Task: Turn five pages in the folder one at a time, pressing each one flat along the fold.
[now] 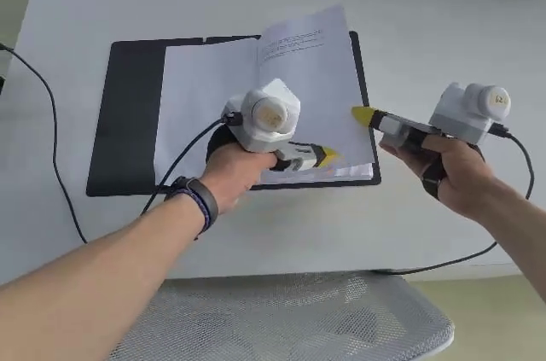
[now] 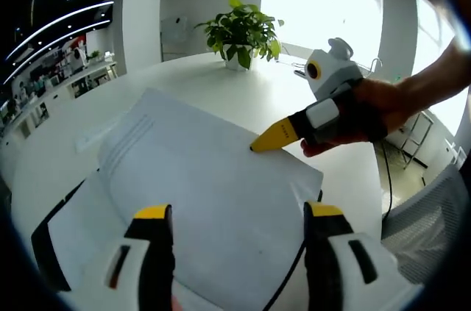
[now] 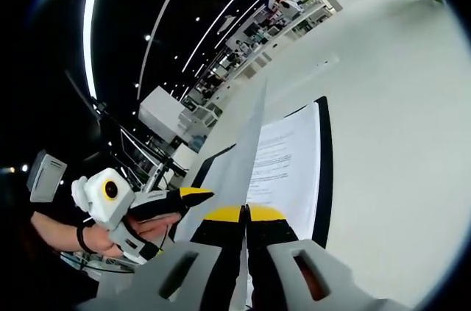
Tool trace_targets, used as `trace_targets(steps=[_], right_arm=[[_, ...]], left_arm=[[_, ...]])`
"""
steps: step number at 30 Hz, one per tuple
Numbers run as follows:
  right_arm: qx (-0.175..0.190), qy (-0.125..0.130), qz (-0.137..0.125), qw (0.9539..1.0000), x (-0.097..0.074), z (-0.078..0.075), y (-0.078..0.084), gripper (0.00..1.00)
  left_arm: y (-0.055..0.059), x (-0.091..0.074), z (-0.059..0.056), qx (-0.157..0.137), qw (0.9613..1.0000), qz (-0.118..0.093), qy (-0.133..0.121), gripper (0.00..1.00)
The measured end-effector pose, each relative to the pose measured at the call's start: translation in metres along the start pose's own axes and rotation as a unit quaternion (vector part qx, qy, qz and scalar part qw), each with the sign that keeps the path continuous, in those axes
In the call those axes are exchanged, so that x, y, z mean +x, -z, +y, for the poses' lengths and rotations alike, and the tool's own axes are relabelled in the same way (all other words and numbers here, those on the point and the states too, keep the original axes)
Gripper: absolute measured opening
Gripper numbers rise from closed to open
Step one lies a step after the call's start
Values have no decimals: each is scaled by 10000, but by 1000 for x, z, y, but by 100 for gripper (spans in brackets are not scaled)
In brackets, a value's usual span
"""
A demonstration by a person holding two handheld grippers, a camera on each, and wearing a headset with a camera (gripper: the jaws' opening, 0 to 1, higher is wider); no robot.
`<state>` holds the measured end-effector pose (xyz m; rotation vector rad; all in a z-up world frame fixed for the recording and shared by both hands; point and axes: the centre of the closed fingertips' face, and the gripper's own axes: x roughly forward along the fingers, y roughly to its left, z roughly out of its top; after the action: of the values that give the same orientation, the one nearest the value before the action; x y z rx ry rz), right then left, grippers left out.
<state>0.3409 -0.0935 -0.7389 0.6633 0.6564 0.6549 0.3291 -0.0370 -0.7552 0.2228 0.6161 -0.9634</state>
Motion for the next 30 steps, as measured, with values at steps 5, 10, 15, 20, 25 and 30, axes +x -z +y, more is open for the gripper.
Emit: trace_targets(steps=[5, 10, 15, 20, 25, 30], right_arm=[[-52, -124, -54, 9999, 1, 13, -6, 0], [-142, -245, -89, 9996, 4, 26, -12, 0], [-163, -396, -143, 9990, 10, 40, -16, 0], [-266, -562, -136, 9980, 18, 57, -20, 0], [-356, -728, -91, 9967, 29, 73, -22, 0], [-451, -888, 5, 9950, 40, 89, -20, 0]], left_arm=[[1, -19, 11, -66, 9999, -103, -115, 73], [3, -40, 24, -85, 9995, -171, -239, 73], [5, -69, 36, -208, 9986, -269, -402, 75], [11, -90, 45, -229, 9979, -298, -518, 75], [16, -109, 55, -306, 9968, -357, -650, 75], [23, -127, 65, -326, 9957, -390, -773, 76]])
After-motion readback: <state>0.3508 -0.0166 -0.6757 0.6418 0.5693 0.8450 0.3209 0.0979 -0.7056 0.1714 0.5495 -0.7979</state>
